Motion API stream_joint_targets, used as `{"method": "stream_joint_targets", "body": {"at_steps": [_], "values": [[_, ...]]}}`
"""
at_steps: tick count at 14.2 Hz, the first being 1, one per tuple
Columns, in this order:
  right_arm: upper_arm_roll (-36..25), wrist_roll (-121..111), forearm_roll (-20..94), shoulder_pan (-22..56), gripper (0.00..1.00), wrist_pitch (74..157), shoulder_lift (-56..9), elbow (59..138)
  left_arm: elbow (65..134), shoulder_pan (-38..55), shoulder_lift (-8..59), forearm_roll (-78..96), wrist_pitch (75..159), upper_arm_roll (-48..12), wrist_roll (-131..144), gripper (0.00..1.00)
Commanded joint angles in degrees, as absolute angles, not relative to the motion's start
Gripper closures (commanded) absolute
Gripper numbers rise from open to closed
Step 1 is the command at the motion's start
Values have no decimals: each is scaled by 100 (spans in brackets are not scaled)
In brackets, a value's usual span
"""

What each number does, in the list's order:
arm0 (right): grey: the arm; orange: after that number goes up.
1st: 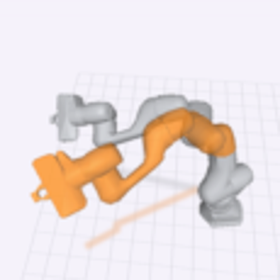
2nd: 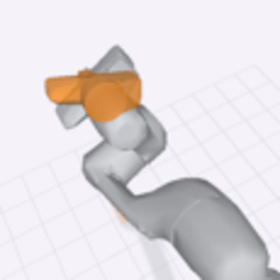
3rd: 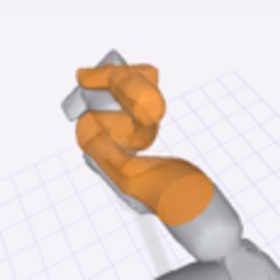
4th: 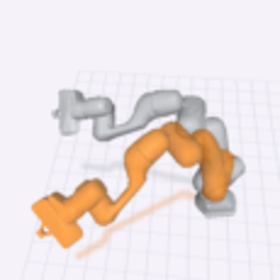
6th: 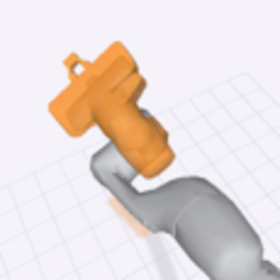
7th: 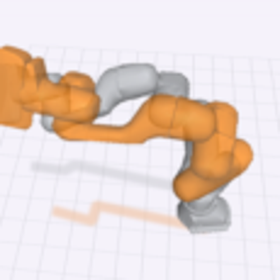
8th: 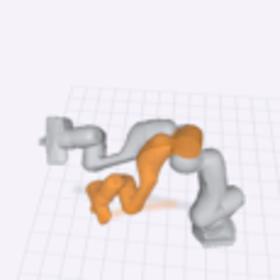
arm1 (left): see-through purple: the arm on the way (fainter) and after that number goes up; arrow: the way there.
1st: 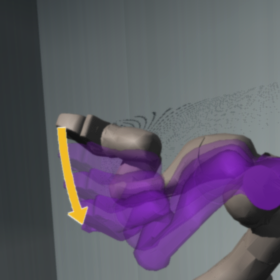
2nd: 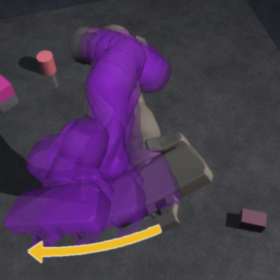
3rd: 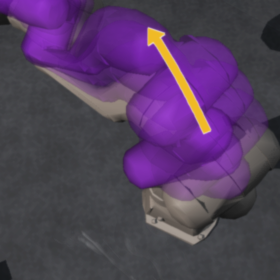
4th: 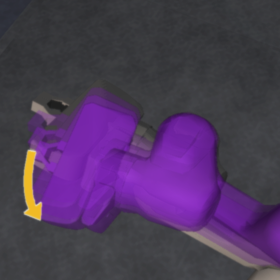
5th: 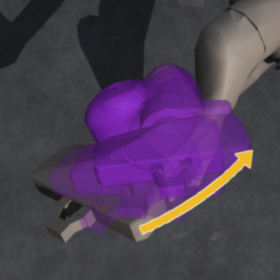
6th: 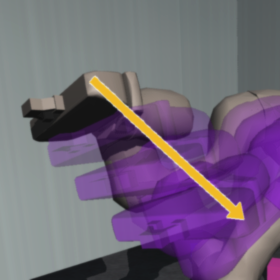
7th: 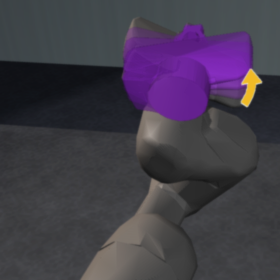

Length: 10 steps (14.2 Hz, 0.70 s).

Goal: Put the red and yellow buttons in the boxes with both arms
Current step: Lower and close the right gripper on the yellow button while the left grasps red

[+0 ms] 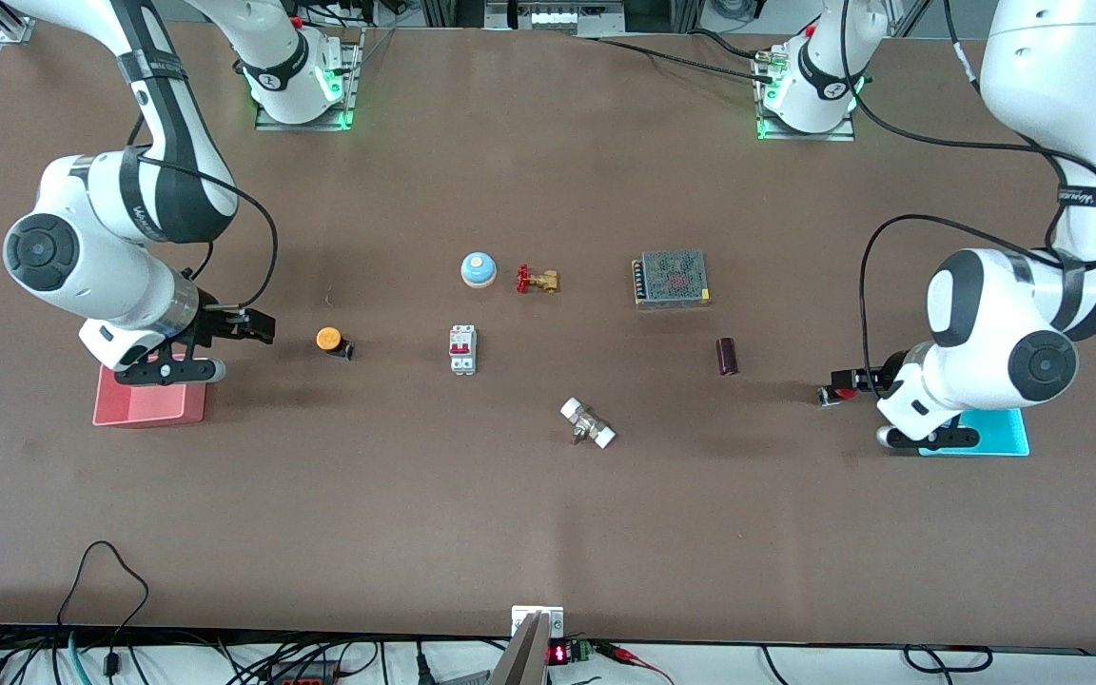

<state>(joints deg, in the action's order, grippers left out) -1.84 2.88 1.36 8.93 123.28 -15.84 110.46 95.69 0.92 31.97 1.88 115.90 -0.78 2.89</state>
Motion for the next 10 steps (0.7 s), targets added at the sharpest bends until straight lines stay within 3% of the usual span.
{"method": "stream_joint_targets", "body": {"at_steps": [1,10], "values": [[-229,693,132,1134,0,12638,-1476,11329,9798,114,3321,290,11960,-53,158,0],[-62,1704,62,1468,0,13596,-2153,11566,10011,158,3436,888,12365,-44,45,0]]}}
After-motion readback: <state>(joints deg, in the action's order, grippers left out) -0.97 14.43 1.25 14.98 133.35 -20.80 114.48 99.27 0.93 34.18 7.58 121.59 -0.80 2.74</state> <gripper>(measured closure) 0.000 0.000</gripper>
